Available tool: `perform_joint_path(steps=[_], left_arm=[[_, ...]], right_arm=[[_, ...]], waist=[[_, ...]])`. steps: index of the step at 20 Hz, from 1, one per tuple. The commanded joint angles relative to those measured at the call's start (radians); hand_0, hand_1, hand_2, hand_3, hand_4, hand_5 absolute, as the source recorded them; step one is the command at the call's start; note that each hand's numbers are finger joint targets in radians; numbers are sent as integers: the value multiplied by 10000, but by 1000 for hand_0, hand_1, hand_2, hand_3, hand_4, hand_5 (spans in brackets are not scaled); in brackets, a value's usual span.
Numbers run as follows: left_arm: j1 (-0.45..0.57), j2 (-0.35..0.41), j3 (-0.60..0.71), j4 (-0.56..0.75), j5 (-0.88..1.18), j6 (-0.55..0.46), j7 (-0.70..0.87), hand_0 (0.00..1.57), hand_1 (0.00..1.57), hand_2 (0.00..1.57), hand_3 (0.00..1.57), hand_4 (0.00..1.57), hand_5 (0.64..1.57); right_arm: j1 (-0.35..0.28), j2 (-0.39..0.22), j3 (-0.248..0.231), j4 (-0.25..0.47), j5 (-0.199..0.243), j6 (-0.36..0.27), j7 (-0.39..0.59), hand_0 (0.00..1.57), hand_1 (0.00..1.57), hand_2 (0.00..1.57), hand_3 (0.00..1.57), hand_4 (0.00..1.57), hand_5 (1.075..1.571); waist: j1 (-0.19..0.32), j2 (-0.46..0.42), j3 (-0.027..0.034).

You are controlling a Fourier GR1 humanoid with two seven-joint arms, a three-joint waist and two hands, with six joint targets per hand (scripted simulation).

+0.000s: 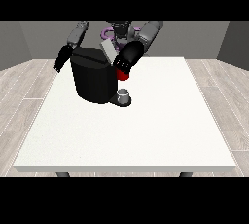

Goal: Insert the coffee pod into the coffee machine and close the lid

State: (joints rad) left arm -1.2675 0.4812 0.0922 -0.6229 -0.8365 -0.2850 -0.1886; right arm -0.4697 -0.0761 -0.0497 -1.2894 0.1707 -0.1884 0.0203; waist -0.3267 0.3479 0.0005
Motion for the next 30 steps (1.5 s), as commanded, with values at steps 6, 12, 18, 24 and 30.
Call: perform_joint_path(steps=[6,12,18,24,30], left_arm=[[-95,-51,77,-203,-143,786,-448,1224,1224,1202,978,0,1571],[-622,543,-97,-117,-525,593,-715,1088,1088,1075,800,0,1571],[-227,445,-156,-141,-818,1216,-672,510,510,776,600,0,1571],[-114,578,-123,97,-906,1110,-822,0,0,565,474,0,1571],[-17,151,-220,-113,-902,1087,-828,0,0,362,253,0,1571]], right_arm=[[-213,-60,-198,85,-96,-47,-407,0,0,0,0,85,1571],[-628,11,2,-48,201,-241,77,0,0,0,0,71,1571],[-286,-127,-9,-23,162,-53,-75,0,0,0,0,185,1571],[-137,-94,197,-194,352,-60,579,0,0,0,0,207,1571],[-470,-207,-425,363,177,-415,231,0,0,0,0,0,1571]], waist=[[32,450,-1],[-135,674,-1],[-172,560,-1],[-87,164,-5],[534,197,0]])
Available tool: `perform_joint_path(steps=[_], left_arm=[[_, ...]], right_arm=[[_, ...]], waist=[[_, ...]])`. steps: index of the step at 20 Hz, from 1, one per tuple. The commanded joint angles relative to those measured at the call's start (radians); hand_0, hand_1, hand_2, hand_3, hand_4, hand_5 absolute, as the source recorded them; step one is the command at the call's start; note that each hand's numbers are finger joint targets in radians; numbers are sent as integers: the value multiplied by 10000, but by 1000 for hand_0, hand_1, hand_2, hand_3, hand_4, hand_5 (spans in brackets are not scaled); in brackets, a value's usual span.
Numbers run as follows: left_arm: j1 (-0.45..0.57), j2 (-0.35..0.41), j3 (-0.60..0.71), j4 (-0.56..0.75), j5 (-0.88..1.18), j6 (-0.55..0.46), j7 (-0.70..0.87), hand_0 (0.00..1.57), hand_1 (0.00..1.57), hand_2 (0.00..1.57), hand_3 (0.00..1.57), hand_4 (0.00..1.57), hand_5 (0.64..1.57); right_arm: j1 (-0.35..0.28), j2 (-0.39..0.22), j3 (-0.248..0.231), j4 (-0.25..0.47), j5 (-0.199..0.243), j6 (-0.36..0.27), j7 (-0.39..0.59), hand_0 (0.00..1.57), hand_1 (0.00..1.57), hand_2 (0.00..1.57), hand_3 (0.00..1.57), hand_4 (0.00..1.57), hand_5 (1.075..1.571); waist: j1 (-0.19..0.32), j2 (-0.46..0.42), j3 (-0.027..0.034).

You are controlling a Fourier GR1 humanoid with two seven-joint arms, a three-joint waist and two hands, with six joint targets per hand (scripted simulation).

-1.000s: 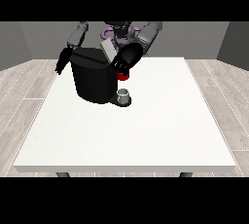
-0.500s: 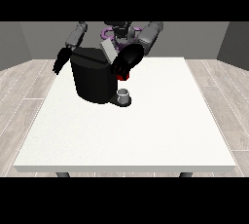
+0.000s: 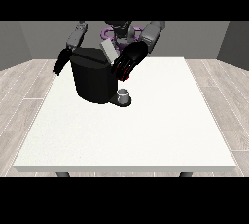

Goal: Insert the coffee pod into the coffee machine and close the lid

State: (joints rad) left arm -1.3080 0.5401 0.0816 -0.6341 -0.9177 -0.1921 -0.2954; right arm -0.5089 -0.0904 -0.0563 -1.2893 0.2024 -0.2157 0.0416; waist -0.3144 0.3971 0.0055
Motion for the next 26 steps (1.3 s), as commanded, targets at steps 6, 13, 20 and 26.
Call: perform_joint_path(steps=[6,13,20,26], left_arm=[[1182,-1469,-304,-311,46,-299,1001,0,0,0,0,0,1571],[2201,-2583,643,-713,1661,-782,396,0,0,130,0,0,1571],[4678,-4706,3193,-356,4994,-772,-347,0,0,0,0,0,1571],[7085,-5322,3001,-315,5091,-746,-181,0,0,0,0,393,1571]], right_arm=[[1190,95,-595,1419,-349,-133,-815,0,0,0,0,144,1571],[1803,-331,-1156,2106,-764,227,-681,0,0,0,0,0,1571],[3265,-210,-1301,2020,-766,-15,-1147,0,0,0,0,0,1571],[4166,119,-648,1264,-620,286,-287,0,0,0,0,0,1571]], waist=[[1308,-1743,-46],[2459,-3144,-53],[3548,-4789,-80],[3597,-6852,-64]])
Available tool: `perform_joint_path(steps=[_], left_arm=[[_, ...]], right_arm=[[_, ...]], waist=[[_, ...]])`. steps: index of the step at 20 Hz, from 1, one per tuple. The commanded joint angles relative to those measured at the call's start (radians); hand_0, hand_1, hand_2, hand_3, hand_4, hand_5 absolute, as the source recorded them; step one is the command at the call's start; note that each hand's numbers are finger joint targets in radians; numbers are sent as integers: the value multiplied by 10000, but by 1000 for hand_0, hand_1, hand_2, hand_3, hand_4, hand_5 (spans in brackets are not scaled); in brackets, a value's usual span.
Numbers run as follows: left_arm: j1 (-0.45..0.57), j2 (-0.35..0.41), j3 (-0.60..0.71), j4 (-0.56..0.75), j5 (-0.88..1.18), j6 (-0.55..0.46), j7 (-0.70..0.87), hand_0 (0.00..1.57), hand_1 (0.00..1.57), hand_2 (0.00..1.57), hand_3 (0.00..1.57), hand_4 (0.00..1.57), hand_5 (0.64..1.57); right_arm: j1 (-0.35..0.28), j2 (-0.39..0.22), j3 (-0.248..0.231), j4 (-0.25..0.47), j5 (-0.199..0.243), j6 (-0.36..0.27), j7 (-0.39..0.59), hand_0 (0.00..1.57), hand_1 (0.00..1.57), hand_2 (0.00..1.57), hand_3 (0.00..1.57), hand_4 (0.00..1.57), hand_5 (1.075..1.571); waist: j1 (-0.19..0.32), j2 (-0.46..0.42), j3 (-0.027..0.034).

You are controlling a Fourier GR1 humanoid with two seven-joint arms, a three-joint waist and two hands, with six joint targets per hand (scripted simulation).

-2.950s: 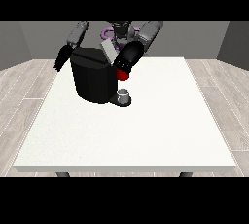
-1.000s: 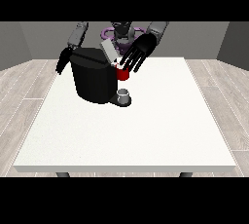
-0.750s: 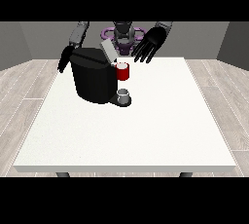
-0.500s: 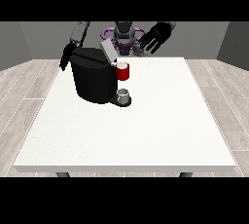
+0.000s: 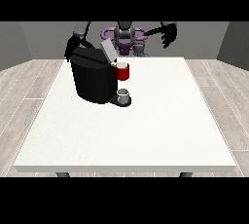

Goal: Insert the coffee pod into the coffee machine and close the lid

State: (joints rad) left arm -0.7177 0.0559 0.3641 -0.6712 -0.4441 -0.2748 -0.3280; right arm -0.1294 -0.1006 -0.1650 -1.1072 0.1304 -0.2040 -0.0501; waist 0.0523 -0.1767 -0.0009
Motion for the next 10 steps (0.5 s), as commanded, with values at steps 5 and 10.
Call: perform_joint_path(steps=[5,10], left_arm=[[1575,-410,129,-170,580,-304,492,0,0,0,0,386,1571],[2224,-361,283,-477,995,-433,632,0,0,0,0,353,1571]], right_arm=[[-313,-18,225,-1082,-875,1351,-9,0,0,0,0,0,1571],[-1006,-120,1092,-2085,-528,1822,1014,0,0,0,0,62,1571]], waist=[[481,-1319,10],[381,-1585,5]])
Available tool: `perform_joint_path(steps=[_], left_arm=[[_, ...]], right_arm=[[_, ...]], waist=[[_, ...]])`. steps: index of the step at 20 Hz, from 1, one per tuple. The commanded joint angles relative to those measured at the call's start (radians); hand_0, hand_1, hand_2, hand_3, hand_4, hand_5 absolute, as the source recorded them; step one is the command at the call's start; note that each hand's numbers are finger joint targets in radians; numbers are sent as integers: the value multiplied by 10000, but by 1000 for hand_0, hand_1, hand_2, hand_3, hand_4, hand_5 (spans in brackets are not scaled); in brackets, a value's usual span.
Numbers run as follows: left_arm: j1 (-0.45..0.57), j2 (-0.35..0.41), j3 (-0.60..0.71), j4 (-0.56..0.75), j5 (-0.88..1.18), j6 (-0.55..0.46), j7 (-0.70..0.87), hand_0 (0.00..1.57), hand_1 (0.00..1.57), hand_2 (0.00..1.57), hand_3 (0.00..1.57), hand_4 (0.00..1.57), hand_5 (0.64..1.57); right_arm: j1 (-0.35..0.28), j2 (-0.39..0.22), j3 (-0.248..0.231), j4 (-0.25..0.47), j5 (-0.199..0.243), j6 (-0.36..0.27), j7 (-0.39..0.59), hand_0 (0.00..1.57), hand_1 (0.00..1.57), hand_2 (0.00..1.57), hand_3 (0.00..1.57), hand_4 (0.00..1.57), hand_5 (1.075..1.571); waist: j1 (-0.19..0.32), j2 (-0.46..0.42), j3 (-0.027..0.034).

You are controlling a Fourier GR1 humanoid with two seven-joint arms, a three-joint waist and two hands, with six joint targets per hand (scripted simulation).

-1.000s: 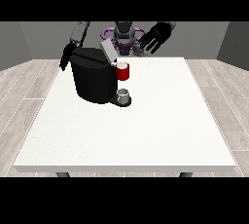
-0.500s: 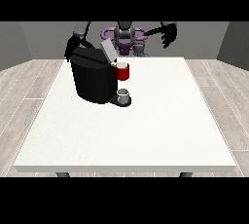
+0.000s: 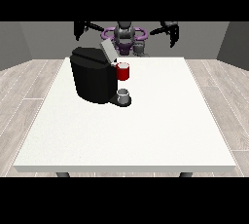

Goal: Insert the coffee pod into the coffee machine and close the lid

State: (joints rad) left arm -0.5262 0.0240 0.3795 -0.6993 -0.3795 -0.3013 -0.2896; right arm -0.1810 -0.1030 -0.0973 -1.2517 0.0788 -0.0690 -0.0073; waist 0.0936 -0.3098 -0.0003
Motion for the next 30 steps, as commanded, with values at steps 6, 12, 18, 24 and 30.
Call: perform_joint_path(steps=[6,12,18,24,30], left_arm=[[814,17,-299,-1768,919,-469,557,0,0,0,0,360,1571],[1251,-234,-1408,-3154,1550,104,1106,0,0,0,0,382,1571],[1841,-237,-2386,-4430,2054,92,1487,0,0,0,0,323,1571],[2270,-45,-1920,-5637,2456,-105,1381,0,0,0,0,349,1571],[3050,-48,-2256,-6586,2395,285,2019,0,0,0,0,374,1571]], right_arm=[[-1106,-792,138,-824,45,785,409,0,0,0,0,80,1571],[-2197,-921,-723,19,-704,793,944,0,0,0,0,108,1571],[-2731,-745,-1299,1051,-1416,759,979,0,0,0,0,92,1571],[-3687,-957,-1213,1381,-1562,869,1319,0,0,0,0,65,1571],[-3686,-640,-485,1529,-1250,1012,1402,0,0,0,0,0,1571]], waist=[[379,481,4],[784,1295,6],[1279,1711,8],[1060,2536,4],[545,2486,3]])
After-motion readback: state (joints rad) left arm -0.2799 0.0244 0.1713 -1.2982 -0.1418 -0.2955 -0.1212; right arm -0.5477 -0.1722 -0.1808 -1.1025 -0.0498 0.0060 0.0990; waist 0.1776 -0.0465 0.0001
